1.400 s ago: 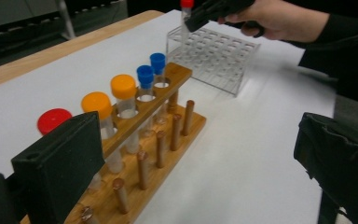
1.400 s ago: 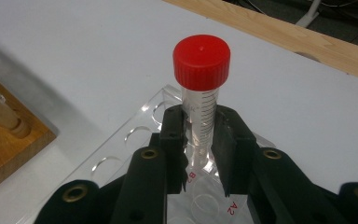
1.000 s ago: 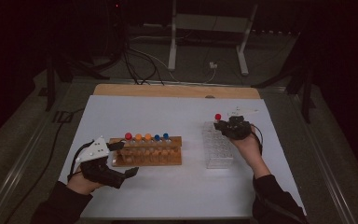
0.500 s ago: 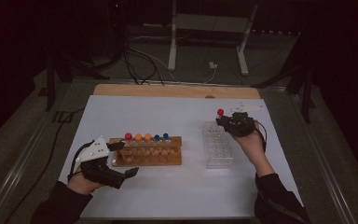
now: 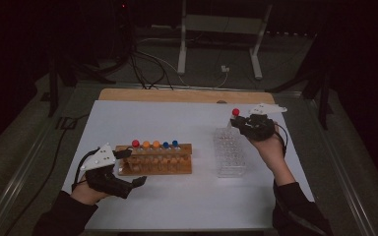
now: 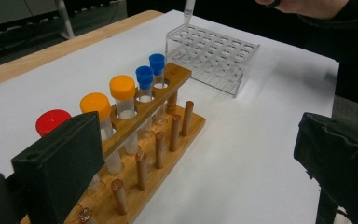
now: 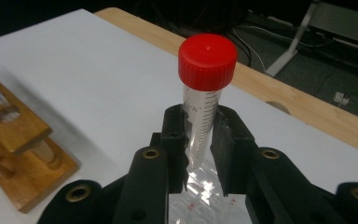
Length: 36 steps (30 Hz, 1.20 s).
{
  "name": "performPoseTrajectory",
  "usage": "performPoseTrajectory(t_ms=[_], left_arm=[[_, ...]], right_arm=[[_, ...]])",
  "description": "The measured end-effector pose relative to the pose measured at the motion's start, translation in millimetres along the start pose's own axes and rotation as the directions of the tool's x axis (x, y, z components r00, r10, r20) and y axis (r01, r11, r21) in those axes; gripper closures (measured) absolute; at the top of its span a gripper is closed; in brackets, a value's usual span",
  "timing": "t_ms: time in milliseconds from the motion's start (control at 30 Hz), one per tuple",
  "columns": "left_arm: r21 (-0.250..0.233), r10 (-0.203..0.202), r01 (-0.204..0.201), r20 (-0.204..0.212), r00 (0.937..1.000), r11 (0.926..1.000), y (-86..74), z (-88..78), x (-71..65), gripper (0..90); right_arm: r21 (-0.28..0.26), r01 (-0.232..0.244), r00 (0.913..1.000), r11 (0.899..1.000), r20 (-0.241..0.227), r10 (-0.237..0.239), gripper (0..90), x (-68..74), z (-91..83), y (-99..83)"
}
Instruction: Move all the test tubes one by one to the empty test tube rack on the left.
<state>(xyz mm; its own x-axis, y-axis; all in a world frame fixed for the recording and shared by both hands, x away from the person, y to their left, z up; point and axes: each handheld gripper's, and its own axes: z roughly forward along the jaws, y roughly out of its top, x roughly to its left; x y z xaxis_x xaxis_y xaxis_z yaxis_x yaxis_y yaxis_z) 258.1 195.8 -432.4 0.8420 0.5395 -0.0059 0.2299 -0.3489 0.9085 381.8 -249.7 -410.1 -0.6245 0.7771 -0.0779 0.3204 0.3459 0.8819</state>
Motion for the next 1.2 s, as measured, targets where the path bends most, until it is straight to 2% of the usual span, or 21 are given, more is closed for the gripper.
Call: performPoseTrajectory(t_ms=[267,500,733,900,1100,1200], left_arm=[[-0.006,-0.005,0.005,0.008,1.0000,1.0000,1.6,-0.3,-1.4,2.0],[-0.008,0.002,-0.002,0.012,0.9999,1.0000,2.7,0.2,-3.0,2.0],[-0.003,0.009,-0.008,0.024,0.9997,1.0000,4.5,1.8,-6.1,2.1],[0.006,0.011,-0.012,0.039,0.9992,0.9999,6.4,3.7,-8.8,2.0],[0.007,0.023,-0.024,0.050,0.9985,0.9997,8.2,6.8,-12.7,2.1],[0.011,0.017,-0.018,0.068,0.9976,0.9998,9.0,9.7,-14.0,2.1]], right_arm=[[-0.027,0.013,0.9991,1.000,-0.040,-0.014,74.9,12.4,-8.2,8.2],[-0.033,0.038,0.9949,0.999,-0.092,-0.041,74.8,33.1,-9.5,9.3],[-0.022,0.049,0.9873,0.999,-0.150,-0.052,74.8,51.6,-7.2,1.6],[-0.008,0.061,0.9788,0.998,-0.195,-0.061,74.8,64.2,-5.6,-7.5],[0.013,0.072,0.9718,0.997,-0.226,-0.067,74.8,75.0,-4.4,-15.6],[0.019,0.083,0.9686,0.996,-0.237,-0.076,74.8,80.1,-4.4,-20.0]])
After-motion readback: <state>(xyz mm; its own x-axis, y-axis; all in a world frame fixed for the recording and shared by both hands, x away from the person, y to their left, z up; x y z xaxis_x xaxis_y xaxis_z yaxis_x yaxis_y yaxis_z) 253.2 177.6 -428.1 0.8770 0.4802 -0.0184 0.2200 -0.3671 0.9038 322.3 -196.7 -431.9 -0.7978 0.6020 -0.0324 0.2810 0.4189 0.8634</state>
